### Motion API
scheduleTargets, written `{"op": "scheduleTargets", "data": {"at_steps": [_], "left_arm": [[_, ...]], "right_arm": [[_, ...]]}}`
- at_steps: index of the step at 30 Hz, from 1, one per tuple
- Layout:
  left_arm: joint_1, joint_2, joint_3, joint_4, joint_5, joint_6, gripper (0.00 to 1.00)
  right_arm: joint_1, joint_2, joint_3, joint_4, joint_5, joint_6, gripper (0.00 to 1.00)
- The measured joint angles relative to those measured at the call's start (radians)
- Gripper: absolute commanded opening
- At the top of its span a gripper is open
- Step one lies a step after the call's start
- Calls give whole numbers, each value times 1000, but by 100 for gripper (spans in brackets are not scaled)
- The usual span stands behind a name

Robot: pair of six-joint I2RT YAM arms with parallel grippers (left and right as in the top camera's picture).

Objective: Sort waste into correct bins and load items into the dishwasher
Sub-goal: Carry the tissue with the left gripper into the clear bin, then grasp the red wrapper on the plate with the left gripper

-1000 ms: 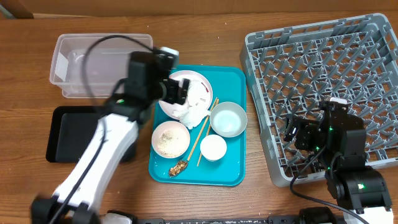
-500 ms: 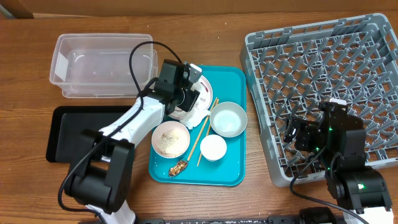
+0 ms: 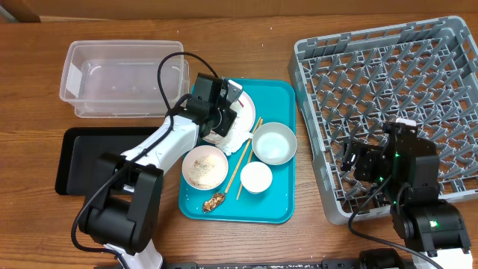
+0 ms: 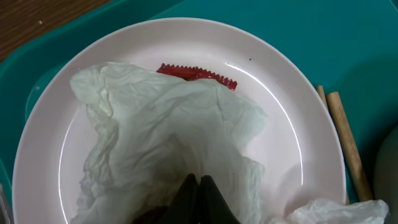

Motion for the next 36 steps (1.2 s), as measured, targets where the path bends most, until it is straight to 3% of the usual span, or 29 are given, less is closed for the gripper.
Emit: {"op": "scheduleTargets", "data": {"at_steps": [9,19,21,26,36], "left_arm": [[45,-184,71,-32,-27,-80,4],[243,-277,93,-32,-129,-105,5],[279,-272,93,-32,-137,-105,14],[319,-256,93,-33,-143,-116,58],[264,-249,93,-77,34,-158,61]], "right_arm": [[0,0,0,0,0,0,100],[0,0,0,0,0,0,100],[0,0,0,0,0,0,100],[0,0,0,0,0,0,100],[0,0,0,-5,0,0,100]]}}
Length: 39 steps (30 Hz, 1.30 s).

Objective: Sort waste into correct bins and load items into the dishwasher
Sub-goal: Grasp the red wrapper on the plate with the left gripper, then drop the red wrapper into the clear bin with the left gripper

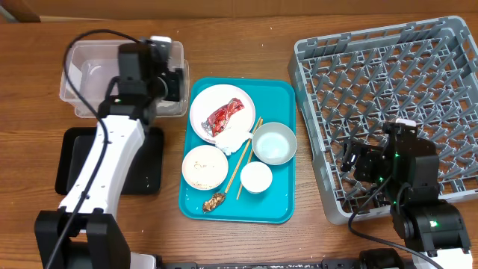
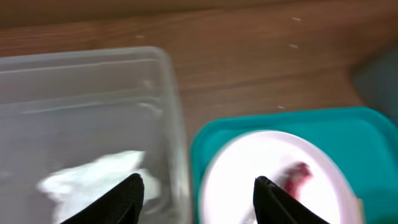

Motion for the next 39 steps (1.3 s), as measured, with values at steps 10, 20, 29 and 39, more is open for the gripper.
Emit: {"op": "scheduleTargets", "data": {"at_steps": [10,20,29,39], "left_arm": [[-164,144,0,-42,60,-6,65],[-185,304,0,-76,14,-3,20],[-185,317,4,-116,10,-4,4],[-130,149,150,-153,-29,-4,4]], "right_arm": [[0,0,0,-1,0,0,100],[0,0,0,-1,0,0,100],[0,0,0,-2,0,0,100],[0,0,0,-2,0,0,100]]}}
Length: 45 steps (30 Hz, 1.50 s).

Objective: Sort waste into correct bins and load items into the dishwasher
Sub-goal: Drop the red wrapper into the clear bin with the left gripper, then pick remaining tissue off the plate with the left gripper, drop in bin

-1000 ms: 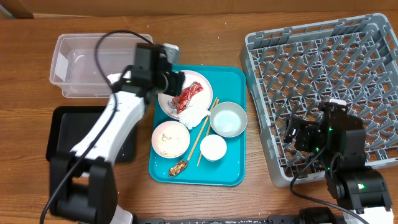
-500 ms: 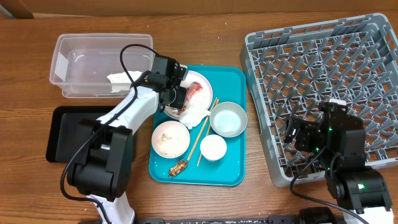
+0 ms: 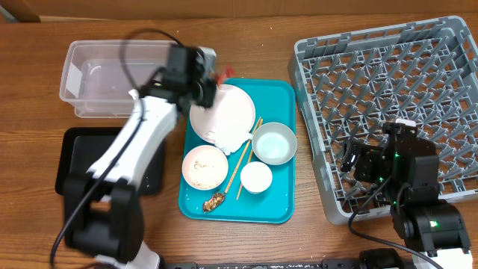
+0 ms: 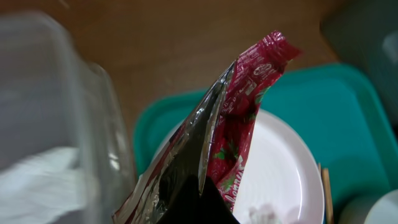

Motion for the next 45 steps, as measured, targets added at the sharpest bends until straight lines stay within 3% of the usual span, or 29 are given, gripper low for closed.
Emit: {"op": "scheduleTargets", "data": {"at_steps": [8,12,14,19,25,40,45], "left_arm": [[126,-123,43,-2,-127,0,6],[178,-95,43,-16,-151,1,34],[192,-81,43,-20,-159,-1,43],[195,-60,43,-44,-135,-3,49],[159,-60,42,-117,26,-2,56],[-72,116,16,-204,142,113,61],[-124,192,15,-219,145,142,55]], "right_arm": [[0,0,0,1,0,0,100],[0,0,0,0,0,1,100],[0,0,0,-1,0,0,100],[0,0,0,0,0,0,100],[0,0,0,0,0,0,100],[0,0,0,0,0,0,100],[0,0,0,0,0,0,100]]}}
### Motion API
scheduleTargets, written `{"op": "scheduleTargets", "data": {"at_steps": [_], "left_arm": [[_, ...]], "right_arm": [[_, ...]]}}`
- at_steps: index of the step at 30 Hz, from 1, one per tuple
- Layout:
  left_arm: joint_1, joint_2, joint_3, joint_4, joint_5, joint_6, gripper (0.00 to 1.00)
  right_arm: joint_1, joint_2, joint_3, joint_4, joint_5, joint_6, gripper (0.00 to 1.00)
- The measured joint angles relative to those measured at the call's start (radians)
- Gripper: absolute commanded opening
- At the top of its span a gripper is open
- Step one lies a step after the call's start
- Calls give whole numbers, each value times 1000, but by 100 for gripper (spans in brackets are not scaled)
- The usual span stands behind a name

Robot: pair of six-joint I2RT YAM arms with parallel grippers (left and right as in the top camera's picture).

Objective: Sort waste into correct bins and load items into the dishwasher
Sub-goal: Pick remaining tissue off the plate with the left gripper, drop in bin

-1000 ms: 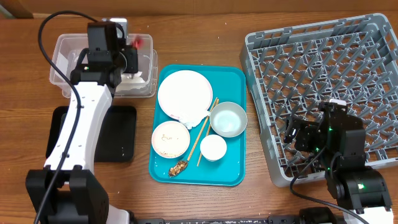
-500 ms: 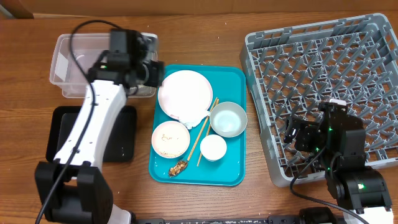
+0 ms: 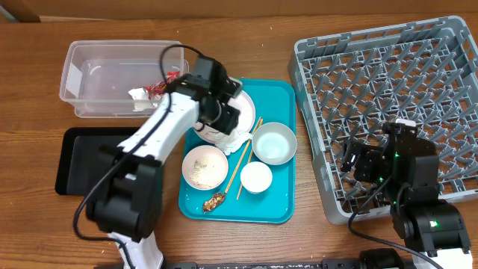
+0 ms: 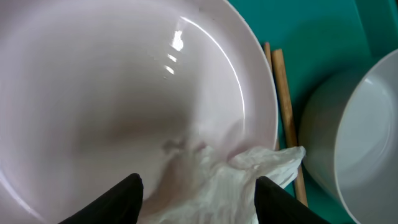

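Note:
My left gripper (image 4: 199,202) is open, low over the white plate (image 4: 112,93) on the teal tray (image 3: 276,202). A crumpled white tissue (image 4: 230,180) lies on the plate's near rim, between and just ahead of the fingers (image 4: 124,199). Seen from overhead, this gripper (image 3: 224,112) covers much of the plate (image 3: 245,101). The clear bin (image 3: 89,75) holds a white tissue (image 3: 138,96) and a red wrapper (image 3: 157,88). My right gripper (image 3: 356,161) rests over the near left corner of the grey dish rack (image 3: 396,82); I cannot make out how its jaws stand.
The tray also carries chopsticks (image 3: 246,157), an empty bowl (image 3: 274,142), a bowl with food residue (image 3: 205,166), a small white cup (image 3: 256,177) and a brown food scrap (image 3: 215,200). A black tray (image 3: 75,161) lies at the left, below the bin.
My left gripper held the red wrapper between bin and plate. Now the wrapper lies in the clear bin, and the gripper is open, low over the tissue on the plate. The right arm has not moved.
First my left gripper was shut on a white tissue on the plate, with the wrapper underneath. Then it was open over the bin with that tissue inside. Later it was shut on the wrapper. Now the wrapper is in the bin too, and the gripper is back over the plate.

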Motion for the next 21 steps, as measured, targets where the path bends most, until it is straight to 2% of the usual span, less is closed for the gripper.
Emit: {"op": "scheduleTargets", "data": {"at_steps": [6,7,8,14,21], "left_arm": [[-21,59,-1,-42,-29,18,23],[-21,63,-1,-49,-40,20,9],[-21,65,-2,-52,-51,18,4],[-21,65,1,-87,-135,25,4],[-6,48,112,-140,-216,21,4]], "right_arm": [[0,0,0,-1,0,0,100],[0,0,0,0,0,0,100],[0,0,0,-1,0,0,100],[0,0,0,-1,0,0,100],[0,0,0,-1,0,0,100]]}}
